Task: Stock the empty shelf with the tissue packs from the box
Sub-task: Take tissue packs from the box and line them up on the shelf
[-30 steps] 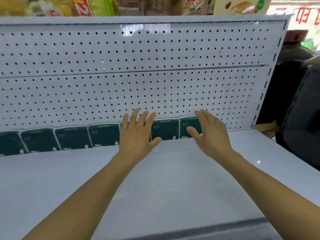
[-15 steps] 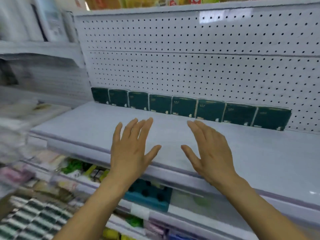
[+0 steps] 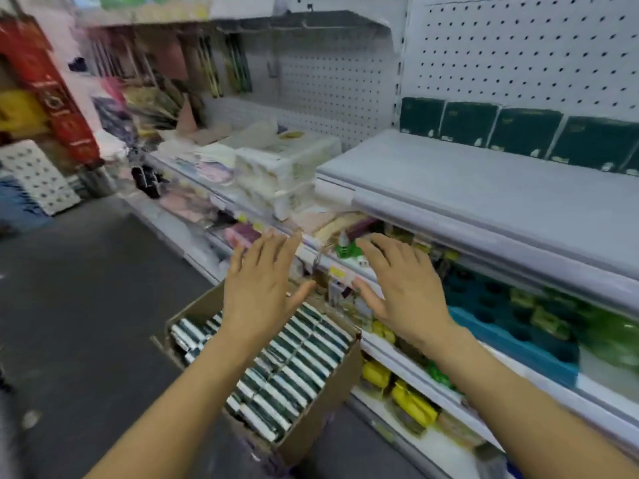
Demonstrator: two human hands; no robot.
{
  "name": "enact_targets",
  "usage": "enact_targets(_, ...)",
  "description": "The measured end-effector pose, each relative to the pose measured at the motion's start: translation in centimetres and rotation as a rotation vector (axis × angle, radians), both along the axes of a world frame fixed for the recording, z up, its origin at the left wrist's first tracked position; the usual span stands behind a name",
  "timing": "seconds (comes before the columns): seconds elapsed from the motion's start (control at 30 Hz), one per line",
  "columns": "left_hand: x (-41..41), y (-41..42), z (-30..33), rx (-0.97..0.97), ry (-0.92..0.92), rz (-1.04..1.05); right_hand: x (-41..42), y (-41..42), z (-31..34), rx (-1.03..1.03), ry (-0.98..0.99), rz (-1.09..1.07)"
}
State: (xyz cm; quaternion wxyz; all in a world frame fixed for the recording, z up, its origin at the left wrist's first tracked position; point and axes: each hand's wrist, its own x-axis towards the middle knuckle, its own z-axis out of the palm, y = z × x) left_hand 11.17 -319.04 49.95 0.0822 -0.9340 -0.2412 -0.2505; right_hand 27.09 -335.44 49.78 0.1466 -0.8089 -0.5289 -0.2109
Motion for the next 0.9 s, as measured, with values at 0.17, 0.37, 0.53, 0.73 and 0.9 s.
enact_targets(0.17,-7.0,7.1,-4.5,-0.118,0.101,0.142,-3.1,7.4,-3.4,-0.127,0.081,0.049)
enact_targets(0.37,-11.4,12.8,-10.2,-0.298,0.201,0.339,-4.3,14.3,-8.0,-0.224,0.197,0.138)
enact_targets(0.53,-12.2,16.5,-13.8,-0.547,0.220,0.462,-3.1,20.7,-11.4,-0.364,0.254,0.227)
enact_targets(0.73,-11.6,21.6,-18.5,-0.815,0.215,0.627,-0.1,29.2,-16.0,-0.514,0.327,0.262)
enact_targets(0.9,-9.1,26.2,-23.2,-1.064,0.216,0.730,2.8,35.3,-21.4,-0.635,0.400,0.278)
